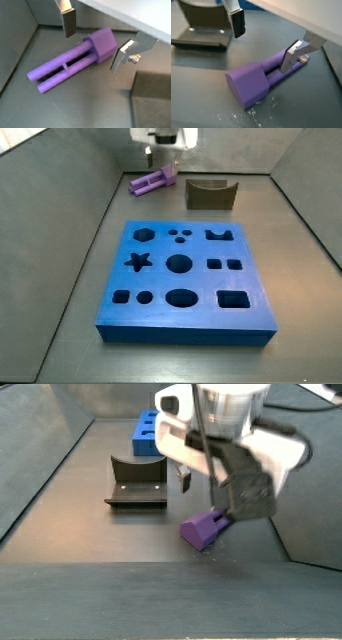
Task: Pick up the 3 prong object. Move up. Rotate the 3 prong object. Place the 3 prong object on the fixture. Regrasp the 3 prong object. Move to above the board. Insert the 3 prong object.
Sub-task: Pick up the 3 prong object.
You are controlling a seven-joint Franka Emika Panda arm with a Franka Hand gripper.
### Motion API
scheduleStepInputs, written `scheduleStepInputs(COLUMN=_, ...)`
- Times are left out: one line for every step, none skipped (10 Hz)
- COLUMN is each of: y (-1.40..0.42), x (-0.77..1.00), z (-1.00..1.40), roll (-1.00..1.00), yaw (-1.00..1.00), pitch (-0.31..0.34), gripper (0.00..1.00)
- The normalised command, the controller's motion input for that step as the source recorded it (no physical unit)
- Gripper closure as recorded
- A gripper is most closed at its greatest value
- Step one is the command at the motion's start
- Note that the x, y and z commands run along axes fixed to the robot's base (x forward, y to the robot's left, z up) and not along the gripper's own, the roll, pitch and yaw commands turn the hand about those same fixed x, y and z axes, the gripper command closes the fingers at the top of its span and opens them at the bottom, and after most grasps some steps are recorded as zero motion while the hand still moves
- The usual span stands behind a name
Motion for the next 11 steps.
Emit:
scheduleStepInputs(y=0.05, x=-0.41, z=-0.33, roll=0.03, yaw=-0.45, pitch=-0.043, gripper=0.0)
scheduleStepInputs(y=0.05, x=-0.57, z=-0.22, roll=0.0, yaw=-0.35, pitch=-0.071, gripper=0.0)
scheduleStepInputs(y=0.0, x=-0.3, z=-0.27, roll=0.03, yaw=-0.15, pitch=-0.106, gripper=0.0)
scheduleStepInputs(y=0.01, x=-0.02, z=-0.36, roll=0.05, yaw=-0.07, pitch=-0.1, gripper=0.0)
scheduleStepInputs(y=0.13, x=0.03, z=-0.3, roll=0.03, yaw=-0.09, pitch=-0.041, gripper=0.0)
scheduleStepInputs(y=0.16, x=0.07, z=-0.23, roll=0.01, yaw=-0.07, pitch=-0.006, gripper=0.0)
scheduleStepInputs(y=0.03, x=0.0, z=-0.26, roll=0.03, yaw=-0.05, pitch=-0.084, gripper=0.0)
scheduleStepInputs(y=0.01, x=-0.05, z=-0.21, roll=-0.02, yaw=-0.11, pitch=-0.191, gripper=0.0)
scheduleStepInputs(y=0.01, x=-0.08, z=-0.31, roll=0.04, yaw=-0.09, pitch=-0.124, gripper=0.0)
scheduleStepInputs(y=0.01, x=0.0, z=-0.42, roll=0.28, yaw=-0.03, pitch=0.0, gripper=0.0)
scheduleStepInputs(y=0.0, x=0.0, z=-0.28, roll=0.37, yaw=-0.04, pitch=0.107, gripper=0.0)
